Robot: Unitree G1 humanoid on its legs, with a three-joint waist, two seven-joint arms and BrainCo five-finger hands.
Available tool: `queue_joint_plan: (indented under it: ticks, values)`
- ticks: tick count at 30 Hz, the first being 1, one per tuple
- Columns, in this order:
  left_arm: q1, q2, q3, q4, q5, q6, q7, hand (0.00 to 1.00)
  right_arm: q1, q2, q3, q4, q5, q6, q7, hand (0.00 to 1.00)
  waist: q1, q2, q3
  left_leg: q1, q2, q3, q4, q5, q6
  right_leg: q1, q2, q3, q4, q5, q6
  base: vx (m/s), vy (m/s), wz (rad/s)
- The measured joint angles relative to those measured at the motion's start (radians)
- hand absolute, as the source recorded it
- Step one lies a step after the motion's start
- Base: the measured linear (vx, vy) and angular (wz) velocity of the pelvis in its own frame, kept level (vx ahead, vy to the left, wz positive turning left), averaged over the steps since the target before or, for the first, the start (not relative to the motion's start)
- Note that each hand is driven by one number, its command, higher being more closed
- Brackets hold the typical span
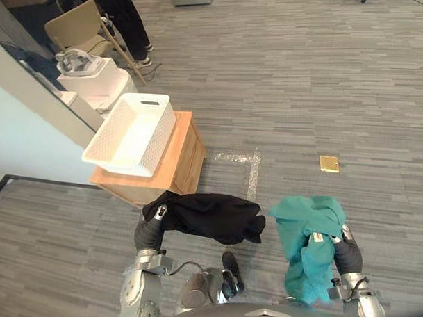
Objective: Tidy the bed and pick cloth on bed and put in laundry
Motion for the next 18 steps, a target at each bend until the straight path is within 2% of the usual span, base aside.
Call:
queue_joint_plan:
  ticks: [1,2,3,4,5,6,7,8,9,10,11,12,13,14,15,16,17,18]
  values:
    - [0.007,-0.008,0.017,0.000,-0.010,-0.005,0.000,1.00,0.015,-0.001,-0.013,-0.027,0.051,-0.029,0.075,1.00,0.005,-0.009,-0.004,0.027,0.001,0.023,0.014,-0.033,0.014,-0.021,-0.024,0.028,0.080,0.006,0.012,0.34,0.109,-0.42]
    - [0.012,-0.010,0.025,-0.002,-0.010,-0.014,0.000,1.00,0.019,0.001,-0.025,-0.043,0.081,-0.046,0.115,1.00,0.004,-0.011,-0.005,0.050,0.001,0.029,0.012,-0.047,0.012,-0.040,-0.039,0.036,0.156,0.008,0.016,0.39,0.149,-0.45]
    - [0.017,-0.004,0.030,-0.010,-0.010,-0.030,0.000,1.00,0.022,0.006,-0.042,-0.059,0.119,-0.069,0.169,1.00,0.003,-0.017,-0.007,0.087,-0.001,0.035,0.006,-0.074,0.003,-0.090,-0.067,0.056,0.302,0.015,0.026,0.36,0.139,-0.30]
    - [0.022,0.010,0.040,-0.028,-0.009,-0.047,-0.002,1.00,0.033,0.010,-0.056,-0.065,0.167,-0.099,0.231,1.00,-0.005,-0.037,-0.010,0.140,-0.021,0.027,-0.020,-0.115,-0.018,-0.182,-0.119,0.091,0.546,0.055,0.038,0.40,0.118,-0.17]
    - [0.025,0.023,0.046,-0.036,-0.009,-0.057,-0.003,1.00,0.045,0.012,-0.063,-0.060,0.199,-0.105,0.275,1.00,-0.009,-0.050,-0.015,0.162,-0.035,0.018,-0.030,-0.130,-0.030,-0.237,-0.148,0.119,0.693,0.064,0.032,0.31,0.051,0.11]
    - [0.029,0.039,0.052,-0.039,-0.009,-0.069,-0.005,1.00,0.072,0.013,-0.080,-0.048,0.263,-0.110,0.363,1.00,-0.021,-0.061,-0.020,0.193,-0.045,0.007,-0.036,-0.143,-0.038,-0.308,-0.174,0.147,0.868,0.057,0.025,0.31,-0.007,0.35]
    - [0.037,0.046,0.061,-0.040,-0.011,-0.079,-0.013,1.00,0.109,0.012,-0.106,-0.044,0.340,-0.119,0.469,1.00,-0.037,-0.060,-0.019,0.236,-0.044,-0.016,-0.043,-0.149,-0.041,-0.361,-0.185,0.150,0.988,0.049,0.012,0.31,-0.030,0.50]
    - [0.049,0.057,0.066,-0.050,-0.021,-0.096,-0.022,1.00,0.136,0.012,-0.131,-0.045,0.441,-0.140,0.596,1.00,-0.050,-0.050,-0.016,0.280,-0.037,-0.037,-0.062,-0.149,-0.042,-0.405,-0.183,0.149,1.030,0.037,-0.005,0.30,-0.036,0.50]
    - [0.057,0.063,0.071,-0.064,-0.031,-0.103,-0.029,1.00,0.153,0.013,-0.139,-0.050,0.504,-0.155,0.670,1.00,-0.061,-0.050,-0.016,0.302,-0.031,-0.050,-0.069,-0.150,-0.043,-0.430,-0.183,0.146,1.028,0.027,-0.009,0.29,-0.062,0.52]
    - [0.060,0.071,0.079,-0.087,-0.052,-0.111,-0.037,1.00,0.176,0.025,-0.138,-0.088,0.565,-0.175,0.736,1.00,-0.066,-0.049,-0.014,0.328,-0.017,-0.077,-0.076,-0.160,-0.061,-0.471,-0.179,0.136,0.993,0.004,-0.012,0.28,-0.122,0.51]
    - [0.055,0.074,0.092,-0.105,-0.058,-0.115,-0.039,1.00,0.190,0.042,-0.127,-0.157,0.578,-0.181,0.737,1.00,-0.066,-0.051,-0.015,0.339,-0.001,-0.094,-0.074,-0.166,-0.073,-0.501,-0.172,0.123,0.927,-0.017,-0.013,0.35,-0.218,0.58]
    - [0.050,0.073,0.103,-0.121,-0.059,-0.116,-0.039,1.00,0.206,0.052,-0.099,-0.235,0.542,-0.184,0.692,1.00,-0.067,-0.050,-0.015,0.348,0.023,-0.120,-0.072,-0.173,-0.084,-0.525,-0.148,0.110,0.825,-0.025,-0.022,0.28,-0.243,0.56]
    - [0.042,0.073,0.101,-0.127,-0.059,-0.115,-0.039,1.00,0.205,0.060,-0.087,-0.257,0.485,-0.180,0.635,1.00,-0.068,-0.049,-0.015,0.353,0.042,-0.142,-0.071,-0.175,-0.095,-0.535,-0.129,0.102,0.744,-0.026,-0.024,0.31,-0.320,0.72]
    - [0.021,0.064,0.089,-0.127,-0.059,-0.117,-0.041,1.00,0.200,0.072,-0.081,-0.239,0.392,-0.147,0.552,1.00,-0.063,-0.048,-0.014,0.361,0.072,-0.179,-0.075,-0.174,-0.116,-0.548,-0.088,0.107,0.596,-0.018,-0.021,0.32,-0.382,0.94]
    - [0.013,0.061,0.065,-0.123,-0.058,-0.123,-0.042,1.00,0.193,0.070,-0.081,-0.191,0.263,-0.094,0.424,1.00,-0.064,-0.047,-0.014,0.364,0.101,-0.222,-0.082,-0.175,-0.147,-0.547,-0.048,0.132,0.437,0.019,-0.004,0.40,-0.496,1.04]
    - [0.010,0.066,0.034,-0.118,-0.052,-0.135,-0.039,1.00,0.184,0.067,-0.071,-0.155,0.209,-0.079,0.372,1.00,-0.061,-0.047,-0.014,0.368,0.114,-0.254,-0.092,-0.177,-0.173,-0.547,-0.030,0.167,0.318,0.068,0.000,0.35,-0.441,1.12]
    - [0.015,0.070,-0.002,-0.114,-0.043,-0.149,-0.034,1.00,0.184,0.064,-0.041,-0.143,0.158,-0.057,0.320,1.00,-0.058,-0.057,-0.010,0.379,0.119,-0.289,-0.102,-0.184,-0.204,-0.529,-0.013,0.241,0.153,0.154,0.007,0.36,-0.477,1.16]
    - [0.017,0.062,-0.038,-0.109,-0.025,-0.156,-0.013,1.00,0.176,0.056,0.001,-0.148,0.122,-0.029,0.265,1.00,-0.064,-0.052,0.007,0.404,0.139,-0.339,-0.106,-0.205,-0.240,-0.484,0.009,0.266,0.107,0.285,0.003,0.36,-0.448,1.02]
